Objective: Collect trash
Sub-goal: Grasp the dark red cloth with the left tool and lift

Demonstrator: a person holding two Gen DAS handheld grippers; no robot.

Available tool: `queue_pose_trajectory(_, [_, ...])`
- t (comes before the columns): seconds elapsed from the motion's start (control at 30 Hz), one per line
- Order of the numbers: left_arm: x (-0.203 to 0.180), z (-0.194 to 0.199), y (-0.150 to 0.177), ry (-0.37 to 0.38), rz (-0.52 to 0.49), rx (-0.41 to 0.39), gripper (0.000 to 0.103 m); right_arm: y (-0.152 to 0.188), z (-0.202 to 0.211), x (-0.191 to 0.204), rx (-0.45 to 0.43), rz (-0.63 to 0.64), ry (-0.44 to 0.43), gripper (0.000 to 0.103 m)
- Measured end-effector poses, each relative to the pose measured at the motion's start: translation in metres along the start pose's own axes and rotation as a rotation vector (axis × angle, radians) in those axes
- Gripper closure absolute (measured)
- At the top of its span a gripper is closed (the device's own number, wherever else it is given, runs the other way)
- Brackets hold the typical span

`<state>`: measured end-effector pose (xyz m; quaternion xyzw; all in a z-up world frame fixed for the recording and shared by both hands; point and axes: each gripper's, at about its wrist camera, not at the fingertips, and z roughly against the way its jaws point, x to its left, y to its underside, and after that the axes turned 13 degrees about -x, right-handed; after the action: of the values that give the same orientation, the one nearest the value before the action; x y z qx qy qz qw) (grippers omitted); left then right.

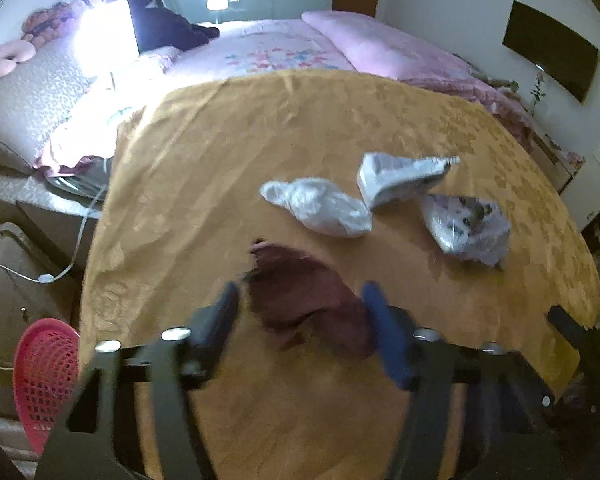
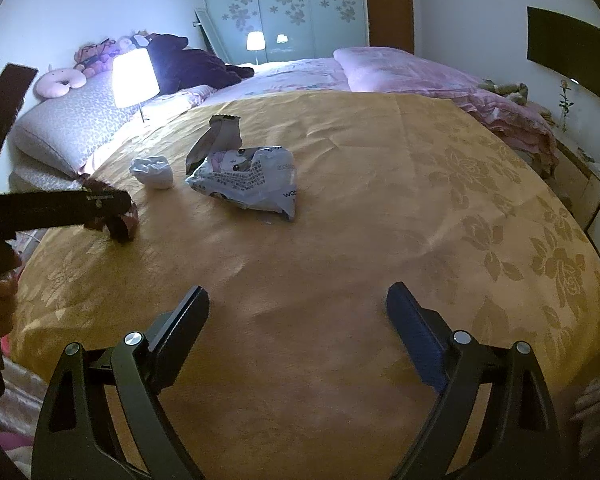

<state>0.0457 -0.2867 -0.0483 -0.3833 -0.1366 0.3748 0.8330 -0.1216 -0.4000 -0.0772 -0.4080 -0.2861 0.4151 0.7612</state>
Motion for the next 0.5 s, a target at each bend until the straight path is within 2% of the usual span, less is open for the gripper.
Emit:
queue_pose_trajectory(0.07, [0.001,0.003,0.002,0.005,-0.003,-0.009,0.062,0.0,0.0,0.0,0.0,0.0,0.0,0.015])
queue_pose_trajectory(0.17, [0.002,0.006,0.003,0.017,-0.009,-0.013,0.071,0.0,0.0,0.0,0.0,0.001,0.0,0.015])
queue_pose_trajectory(0.27, [0.007,0.015,0.007,0.03,-0.01,-0.019,0.075,0.0,0.0,0.0,0.0,0.0,-0.001,0.015])
queue_pose_trajectory(0.5, [0.025,0.039,0.026,0.037,-0.001,-0.023,0.075,0.0,0.0,0.0,0.003,0.003,-0.004,0.015])
